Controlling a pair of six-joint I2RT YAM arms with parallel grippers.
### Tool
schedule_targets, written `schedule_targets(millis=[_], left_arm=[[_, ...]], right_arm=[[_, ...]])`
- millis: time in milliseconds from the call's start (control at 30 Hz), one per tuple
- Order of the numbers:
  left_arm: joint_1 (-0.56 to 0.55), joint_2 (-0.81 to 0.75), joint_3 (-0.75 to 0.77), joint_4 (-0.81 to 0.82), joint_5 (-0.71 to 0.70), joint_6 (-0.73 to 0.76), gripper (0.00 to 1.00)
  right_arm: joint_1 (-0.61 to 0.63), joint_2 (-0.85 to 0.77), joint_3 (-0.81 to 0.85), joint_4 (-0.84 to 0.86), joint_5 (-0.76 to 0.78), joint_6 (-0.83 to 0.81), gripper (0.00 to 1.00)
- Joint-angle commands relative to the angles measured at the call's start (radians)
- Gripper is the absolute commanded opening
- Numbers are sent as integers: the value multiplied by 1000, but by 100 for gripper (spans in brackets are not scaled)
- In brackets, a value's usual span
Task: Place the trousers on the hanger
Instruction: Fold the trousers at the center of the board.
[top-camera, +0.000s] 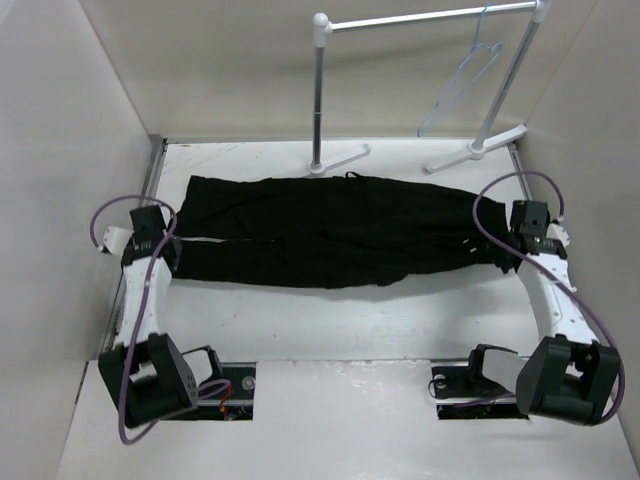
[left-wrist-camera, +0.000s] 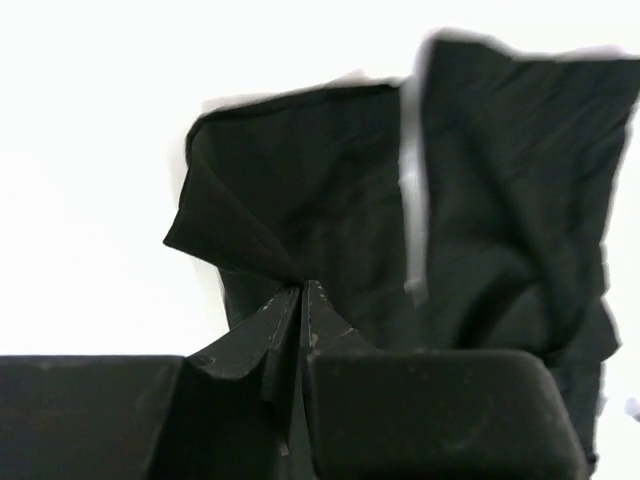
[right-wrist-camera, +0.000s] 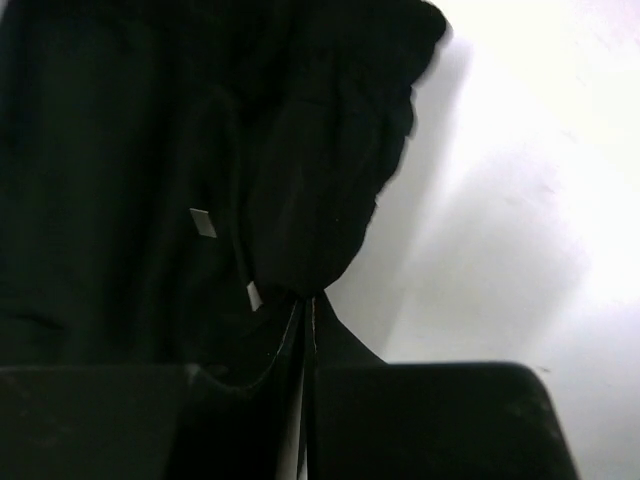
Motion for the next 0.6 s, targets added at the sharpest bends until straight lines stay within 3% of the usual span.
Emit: schedule_targets(millis=[0,333,567], left_arm=[[-16,103,159,46,-87,-11,3],[-130,622,750,112,-219,93,3],[-170,1064,1254,3,-217,129,5]], right_arm=[[11,53,153,41,70,-18,6],[11,513,590,124,56,-60,4],[11,892,1013,53,5,-49,8]])
